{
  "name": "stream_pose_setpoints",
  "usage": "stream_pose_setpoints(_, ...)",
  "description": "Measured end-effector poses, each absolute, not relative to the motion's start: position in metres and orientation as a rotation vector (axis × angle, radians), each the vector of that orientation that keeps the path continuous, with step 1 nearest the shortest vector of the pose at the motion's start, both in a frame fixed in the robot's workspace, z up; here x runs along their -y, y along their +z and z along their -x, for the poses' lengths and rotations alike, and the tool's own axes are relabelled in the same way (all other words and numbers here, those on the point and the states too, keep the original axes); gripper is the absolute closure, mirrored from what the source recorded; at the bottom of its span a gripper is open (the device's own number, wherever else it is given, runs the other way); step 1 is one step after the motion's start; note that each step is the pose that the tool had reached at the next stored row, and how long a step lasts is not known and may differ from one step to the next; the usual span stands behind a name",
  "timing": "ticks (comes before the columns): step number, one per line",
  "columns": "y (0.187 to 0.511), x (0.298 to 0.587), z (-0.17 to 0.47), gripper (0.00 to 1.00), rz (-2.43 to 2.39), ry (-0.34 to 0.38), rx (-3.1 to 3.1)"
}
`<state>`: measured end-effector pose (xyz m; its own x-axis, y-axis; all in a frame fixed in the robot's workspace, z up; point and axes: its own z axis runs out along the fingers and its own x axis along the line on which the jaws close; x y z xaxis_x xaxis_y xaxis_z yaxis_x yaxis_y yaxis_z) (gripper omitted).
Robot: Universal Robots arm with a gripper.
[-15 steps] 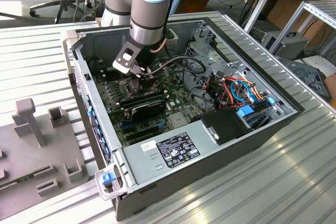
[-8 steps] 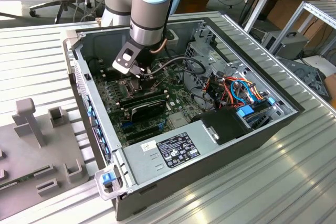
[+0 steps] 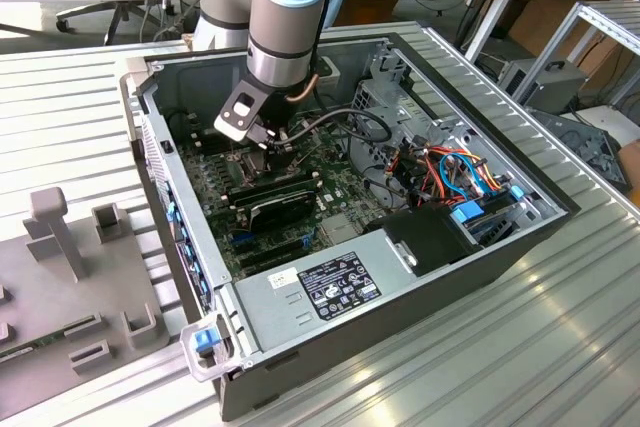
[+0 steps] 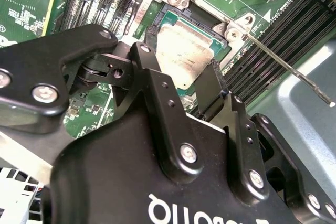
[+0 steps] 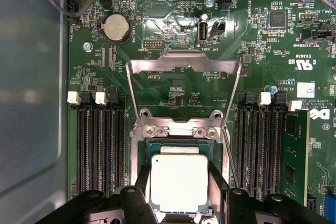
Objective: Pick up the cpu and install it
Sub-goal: 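Place the cpu into insertion slot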
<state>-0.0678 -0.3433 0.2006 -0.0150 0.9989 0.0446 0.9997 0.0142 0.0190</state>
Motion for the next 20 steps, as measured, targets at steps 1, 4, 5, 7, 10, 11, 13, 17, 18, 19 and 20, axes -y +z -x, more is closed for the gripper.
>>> stream_pose_setpoints(1, 0.2, 0.343, 0.068, 0.45, 2.192, -0.071, 2.224)
stream_pose_setpoints(4, 0.2, 0.343, 0.068, 0.33, 2.192, -0.07, 2.224)
stream_pose_setpoints(5, 0.2, 0.343, 0.068, 0.33, 2.192, -0.07, 2.224)
stream_pose_setpoints(7, 0.201, 0.343, 0.068, 0.33, 2.192, -0.07, 2.224)
stream_pose_setpoints(10, 0.207, 0.343, 0.068, 0.33, 2.192, -0.07, 2.224)
stream_pose_setpoints(11, 0.21, 0.343, 0.068, 0.33, 2.192, -0.07, 2.224)
stream_pose_setpoints(13, 0.215, 0.343, 0.068, 0.33, 2.192, -0.07, 2.224)
stream_pose_setpoints(17, 0.232, 0.343, 0.068, 0.33, 2.192, -0.07, 2.224)
stream_pose_setpoints(18, 0.238, 0.343, 0.068, 0.33, 2.192, -0.07, 2.224)
stream_pose_setpoints(19, 0.241, 0.343, 0.068, 0.33, 2.192, -0.07, 2.224)
stream_pose_setpoints(20, 0.241, 0.343, 0.068, 0.33, 2.192, -0.068, 2.225)
